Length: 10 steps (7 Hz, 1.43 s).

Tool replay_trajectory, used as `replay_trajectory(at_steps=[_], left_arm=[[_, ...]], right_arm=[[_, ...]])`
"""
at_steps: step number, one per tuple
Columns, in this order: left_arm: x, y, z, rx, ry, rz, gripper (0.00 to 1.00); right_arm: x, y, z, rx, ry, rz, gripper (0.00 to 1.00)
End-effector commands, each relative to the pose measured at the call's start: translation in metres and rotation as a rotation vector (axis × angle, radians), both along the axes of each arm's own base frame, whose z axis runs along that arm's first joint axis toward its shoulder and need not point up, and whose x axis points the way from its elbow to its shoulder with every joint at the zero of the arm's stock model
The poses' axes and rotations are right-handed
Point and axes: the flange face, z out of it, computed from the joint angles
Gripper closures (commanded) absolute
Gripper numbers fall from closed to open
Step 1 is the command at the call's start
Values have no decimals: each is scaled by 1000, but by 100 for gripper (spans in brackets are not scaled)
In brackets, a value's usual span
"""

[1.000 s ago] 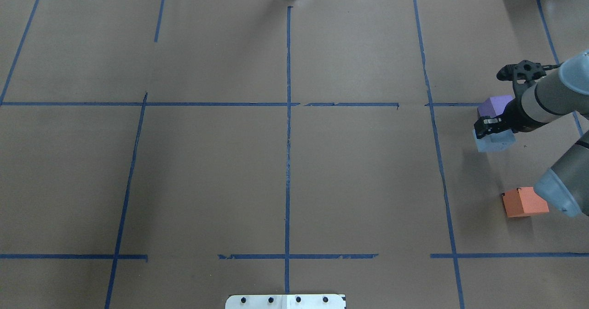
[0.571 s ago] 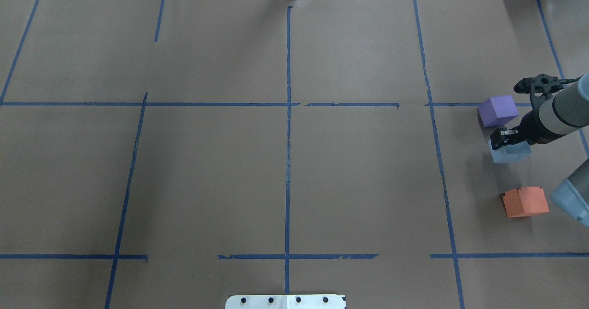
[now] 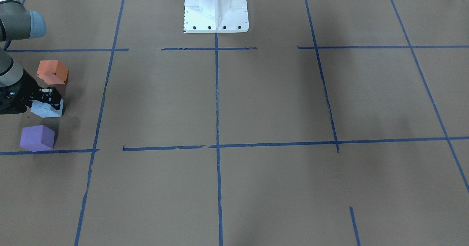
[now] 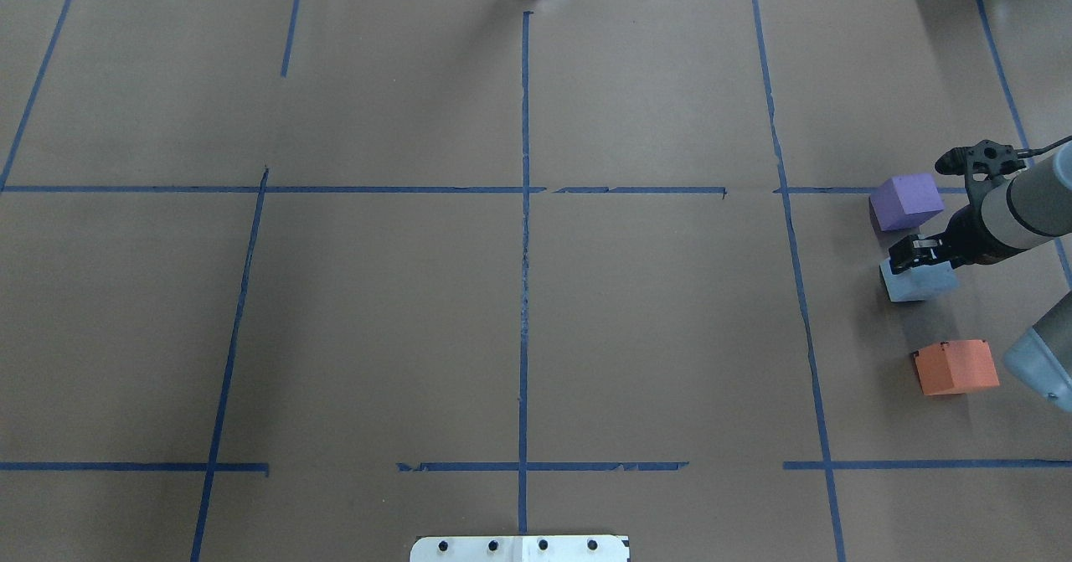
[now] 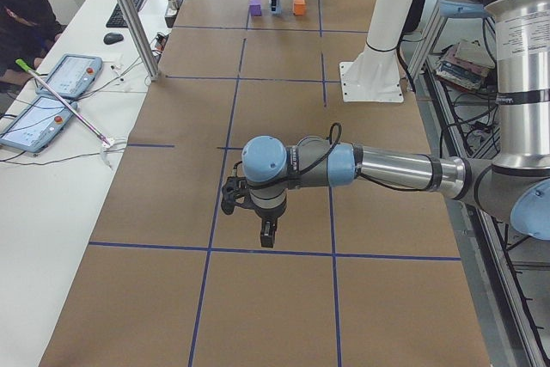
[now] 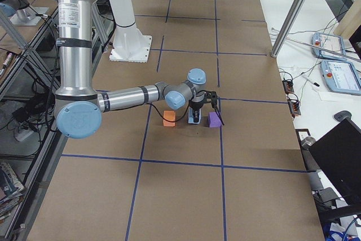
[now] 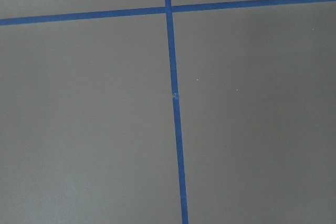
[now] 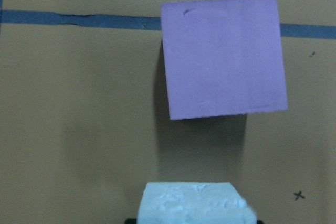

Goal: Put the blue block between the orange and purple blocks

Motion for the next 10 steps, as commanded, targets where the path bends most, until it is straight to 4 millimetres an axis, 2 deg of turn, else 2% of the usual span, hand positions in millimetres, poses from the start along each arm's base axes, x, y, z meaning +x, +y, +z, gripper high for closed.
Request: replay_trajectory(at_steps=[1, 2, 3, 4, 5, 6, 7, 8, 9, 10], left_arm=[[0, 0, -2, 4, 0, -1, 0], [0, 0, -2, 4, 0, -1, 0], [0, 0, -4, 7, 0, -1, 0], [0, 0, -4, 5, 0, -1, 0], [0, 0, -4, 8, 0, 0, 0], [0, -1, -4, 13, -2, 2, 0], [0, -2, -2, 34, -4, 2, 0], [-1, -4, -1, 50, -8, 1, 0], [-1, -3, 0, 53, -10, 5, 0], [-1, -1, 3, 45, -11, 4, 0]], right_arm=[[24, -9, -17, -20, -33, 24, 0], [49, -15, -23, 8, -53, 10, 0], [86, -24, -18, 18, -54, -10, 0], [127, -25, -3, 38, -35, -37, 0], [174, -16, 17, 65, -32, -77, 0], [214, -10, 28, 79, -29, -94, 0], [254, 8, 45, 85, -10, -109, 0], [283, 17, 50, 80, 1, -129, 0], [296, 29, 43, 36, 11, -147, 0], [297, 35, 45, 11, 18, -138, 0]])
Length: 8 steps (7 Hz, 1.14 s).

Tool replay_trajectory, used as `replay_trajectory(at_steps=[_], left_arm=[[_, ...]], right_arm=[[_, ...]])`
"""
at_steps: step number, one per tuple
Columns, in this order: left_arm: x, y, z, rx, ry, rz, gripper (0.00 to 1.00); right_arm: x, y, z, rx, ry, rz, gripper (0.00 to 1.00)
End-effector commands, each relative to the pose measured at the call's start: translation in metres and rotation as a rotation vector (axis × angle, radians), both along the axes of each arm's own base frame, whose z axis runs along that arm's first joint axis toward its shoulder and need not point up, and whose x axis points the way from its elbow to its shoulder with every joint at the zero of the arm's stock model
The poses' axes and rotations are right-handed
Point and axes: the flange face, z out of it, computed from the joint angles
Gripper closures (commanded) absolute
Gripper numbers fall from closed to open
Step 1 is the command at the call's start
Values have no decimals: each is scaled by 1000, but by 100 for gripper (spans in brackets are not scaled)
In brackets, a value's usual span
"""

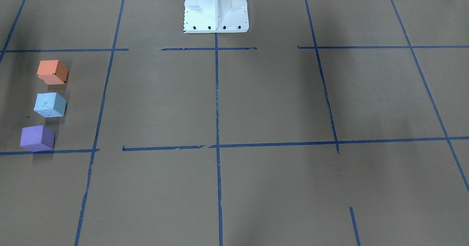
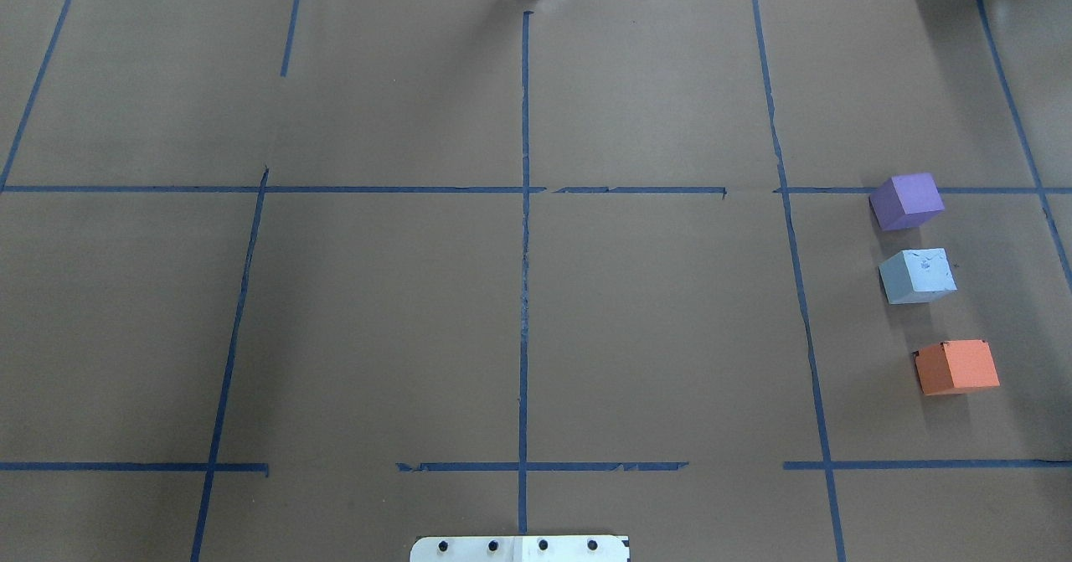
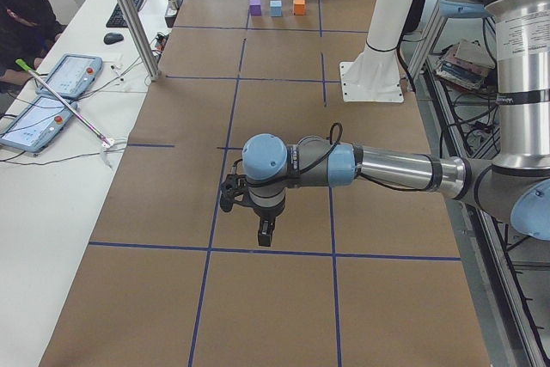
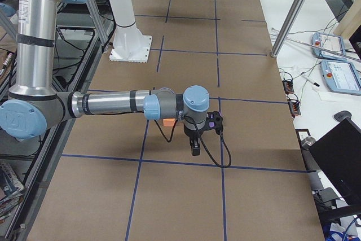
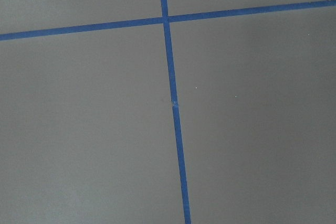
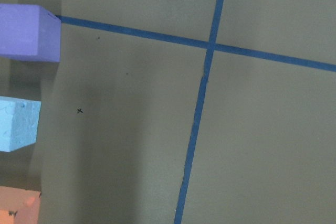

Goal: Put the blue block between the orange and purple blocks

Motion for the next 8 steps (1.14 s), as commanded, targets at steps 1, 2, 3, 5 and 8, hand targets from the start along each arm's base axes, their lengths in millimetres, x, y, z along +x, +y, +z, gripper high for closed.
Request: replay_trajectory(at_steps=[1, 2, 3, 5, 8], left_arm=[[0, 3, 12, -21, -6, 1, 0], [-1, 3, 20, -32, -10, 3, 0], [-1, 3, 21, -41, -11, 0, 0], [-1, 5, 21, -49, -15, 2, 0], [1, 5, 30, -68, -13, 7, 0]], right_arm=[[10, 12, 3, -42, 9, -2, 0], [10, 12, 3, -42, 8, 0, 0], [9, 14, 5, -45, 6, -2, 0], [9, 15, 6, -46, 2, -4, 0], [9, 22, 11, -53, -1, -8, 0]])
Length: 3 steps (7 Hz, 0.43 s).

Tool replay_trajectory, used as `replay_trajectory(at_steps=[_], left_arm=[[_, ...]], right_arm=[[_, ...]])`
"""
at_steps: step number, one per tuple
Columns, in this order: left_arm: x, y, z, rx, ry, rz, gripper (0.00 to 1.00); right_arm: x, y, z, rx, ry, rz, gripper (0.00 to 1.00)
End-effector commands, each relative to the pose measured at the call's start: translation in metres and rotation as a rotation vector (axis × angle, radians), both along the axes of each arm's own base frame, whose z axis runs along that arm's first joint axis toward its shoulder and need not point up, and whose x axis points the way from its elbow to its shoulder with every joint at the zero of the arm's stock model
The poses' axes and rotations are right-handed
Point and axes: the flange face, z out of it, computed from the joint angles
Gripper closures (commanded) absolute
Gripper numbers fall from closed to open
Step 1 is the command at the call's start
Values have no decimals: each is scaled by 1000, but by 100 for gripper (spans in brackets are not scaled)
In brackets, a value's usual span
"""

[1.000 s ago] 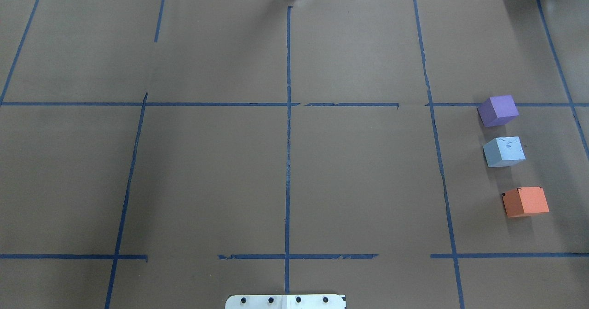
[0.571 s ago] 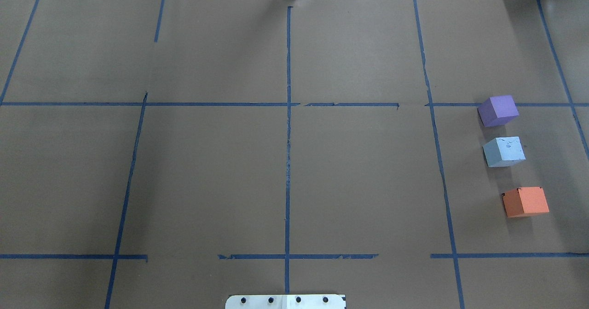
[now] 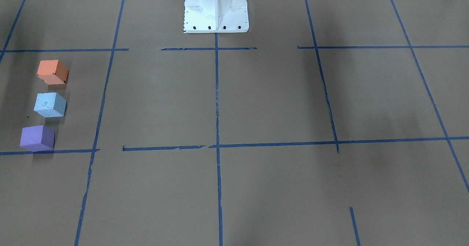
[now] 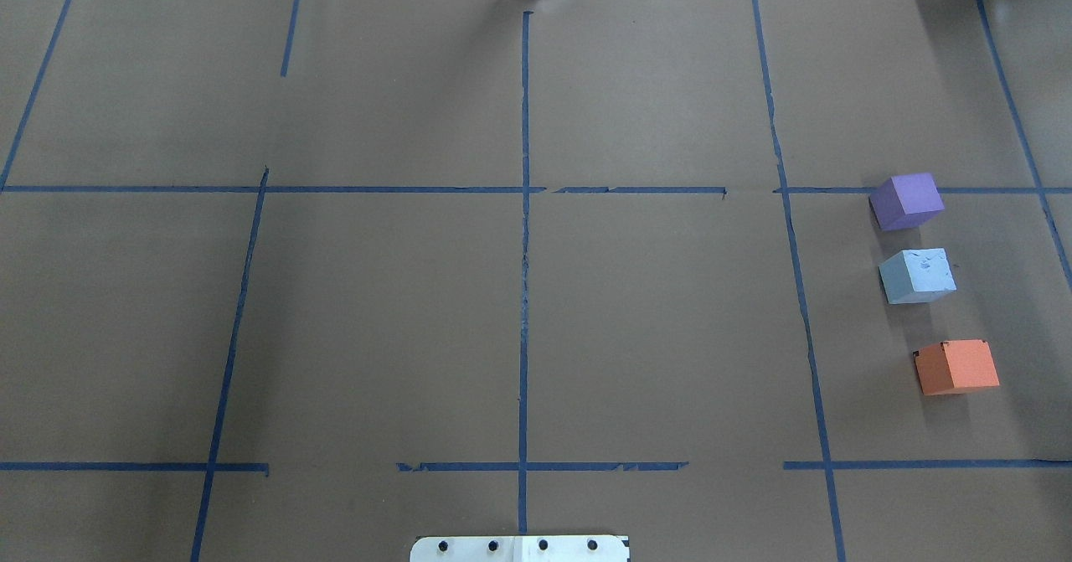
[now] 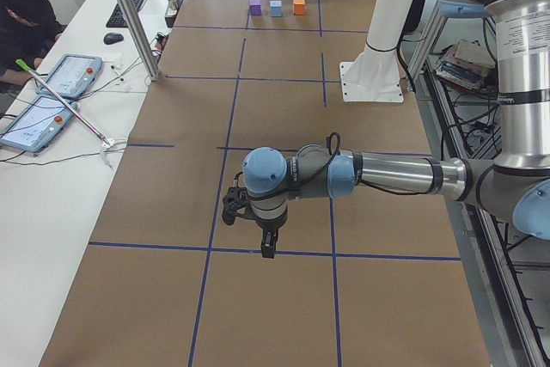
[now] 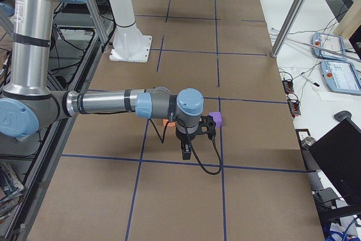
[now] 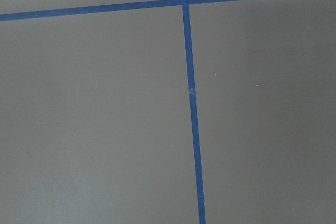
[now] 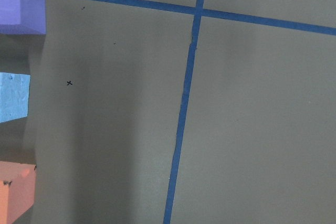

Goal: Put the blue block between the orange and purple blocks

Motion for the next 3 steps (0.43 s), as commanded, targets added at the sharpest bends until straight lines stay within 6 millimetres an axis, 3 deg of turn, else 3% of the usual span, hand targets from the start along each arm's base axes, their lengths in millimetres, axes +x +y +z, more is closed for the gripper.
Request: replay_trajectory(at_steps=[1, 3], left_arm=[[1, 3, 8, -18, 2, 2, 0], [4, 5, 10, -22, 2, 8, 0]], right_arm=[[0, 1, 2, -2, -1, -1, 0], [0, 1, 1, -1, -2, -1, 0]])
